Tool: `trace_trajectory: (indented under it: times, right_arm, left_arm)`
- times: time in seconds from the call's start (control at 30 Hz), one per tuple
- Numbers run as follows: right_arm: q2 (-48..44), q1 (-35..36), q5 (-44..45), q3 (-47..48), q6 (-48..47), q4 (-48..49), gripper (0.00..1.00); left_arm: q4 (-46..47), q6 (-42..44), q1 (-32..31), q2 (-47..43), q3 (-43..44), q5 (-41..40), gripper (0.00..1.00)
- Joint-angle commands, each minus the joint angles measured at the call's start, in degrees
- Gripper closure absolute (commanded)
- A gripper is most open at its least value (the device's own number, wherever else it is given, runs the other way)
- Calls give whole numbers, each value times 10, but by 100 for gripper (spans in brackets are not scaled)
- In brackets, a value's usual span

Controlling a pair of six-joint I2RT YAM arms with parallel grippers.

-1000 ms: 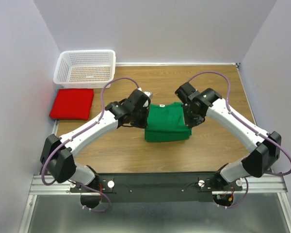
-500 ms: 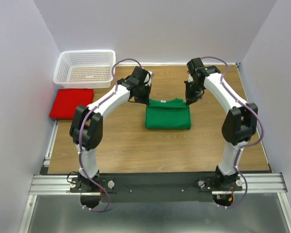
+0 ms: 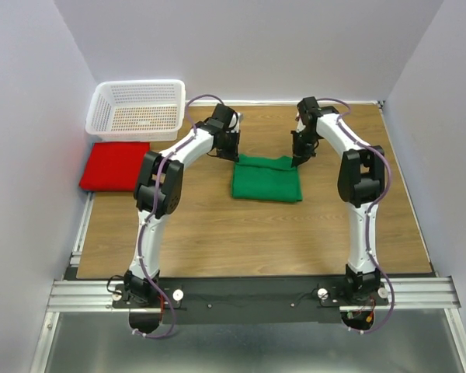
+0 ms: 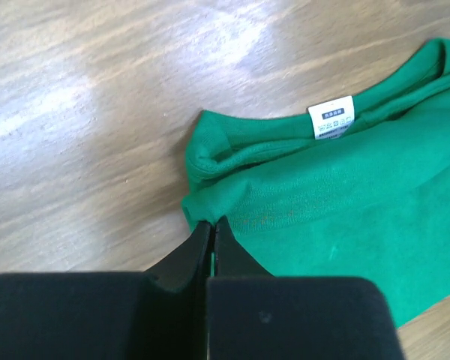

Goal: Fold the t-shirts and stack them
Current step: Fold the tshirt

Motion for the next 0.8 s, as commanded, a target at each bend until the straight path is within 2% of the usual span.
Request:
trace_trajectory:
  times: [0.0, 0.07, 0.1, 0.17, 0.27, 0.33, 0.37, 0.47, 0.53, 0.63, 0.77]
  right_arm:
    - [-18, -5, -5, -11, -3, 26, 75]
    - [-41, -5, -4, -16, -6, 38, 64]
    - [-53, -5, -4, -18, -6, 40, 58]
    - [-91, -5, 7, -23, 1, 52, 53]
    - [-144, -5, 29, -60, 11, 95, 51]
    - [-204, -6, 26, -95, 15, 151, 50]
    - [-224, -5, 19, -146, 17, 173, 50]
    - [-294, -8, -65, -227, 23, 269, 50]
    - [-316, -9, -129, -304, 27, 315, 51]
    - [-326, -11, -228, -380, 58, 435, 53]
    - [-297, -26, -320, -433, 129, 573, 54]
  left_arm:
    - [31, 9, 5, -8, -6, 0, 82]
    - [57, 5, 5, -25, -22, -4, 56]
    - [66, 3, 5, -36, -39, -5, 46]
    - [88, -6, 5, -77, -67, -18, 40]
    - [131, -20, 5, -157, -114, -53, 39]
    - [179, -30, 5, -228, -177, -72, 39]
    - [196, -45, 5, -251, -199, -82, 40]
    - [254, -62, -2, -326, -286, -71, 44]
    - [297, -65, -12, -356, -344, -60, 53]
    - [343, -79, -17, -345, -385, 3, 61]
    - [406, -92, -18, -286, -374, 56, 65]
